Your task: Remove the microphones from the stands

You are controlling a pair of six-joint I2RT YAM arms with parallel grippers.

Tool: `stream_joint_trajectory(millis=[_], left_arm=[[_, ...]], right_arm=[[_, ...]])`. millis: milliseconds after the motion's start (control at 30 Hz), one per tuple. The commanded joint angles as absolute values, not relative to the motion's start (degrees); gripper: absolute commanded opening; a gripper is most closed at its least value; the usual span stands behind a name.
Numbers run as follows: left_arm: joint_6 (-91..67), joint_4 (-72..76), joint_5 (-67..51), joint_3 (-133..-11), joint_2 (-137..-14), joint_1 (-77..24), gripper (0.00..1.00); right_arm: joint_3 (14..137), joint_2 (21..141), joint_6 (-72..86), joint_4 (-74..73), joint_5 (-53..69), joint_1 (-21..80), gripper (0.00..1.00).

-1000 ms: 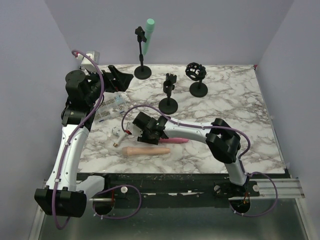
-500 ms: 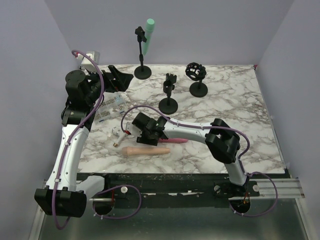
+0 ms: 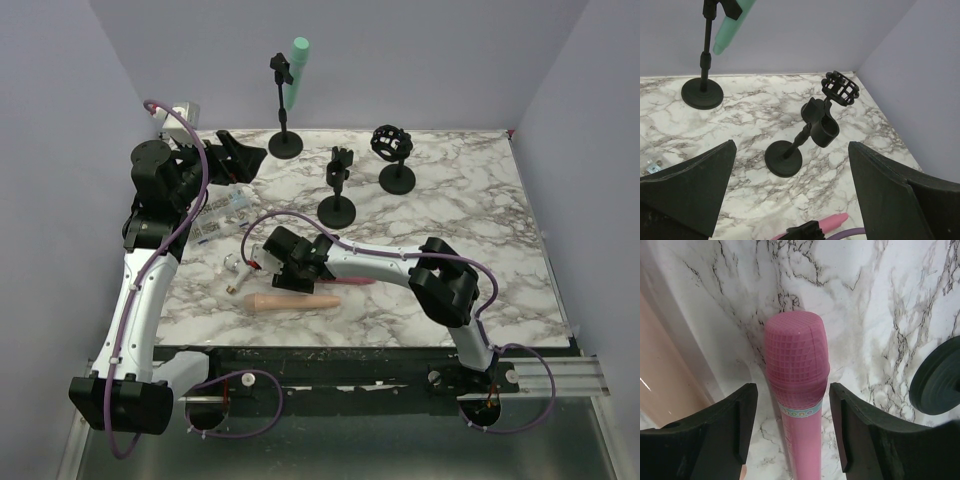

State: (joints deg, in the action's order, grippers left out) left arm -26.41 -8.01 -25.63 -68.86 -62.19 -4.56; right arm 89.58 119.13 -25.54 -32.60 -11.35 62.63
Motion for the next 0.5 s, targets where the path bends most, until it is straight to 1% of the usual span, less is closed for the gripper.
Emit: stream_joint_trajectory(millis=[0,267,467], left_arm=[[-26.54,-7.23,-27.41,-68.82,-62.59,-4.57,0.99],[-26.54,-7.18,-27.52,-68.82,-62.69,-4.64,0.98],[-26.33,-7.22,-27.45,-68.82,-62.71,-4.61,0.99]], right_arm=[[89.18,120.11,-25.66,-31.43,-13.63,63.23,0.66],[89.60,119.08,-25.50,-30.19,-15.99,63.33,0.72],[88.85,115.49,-24.89,-27.69,-16.26,63.34,0.78]])
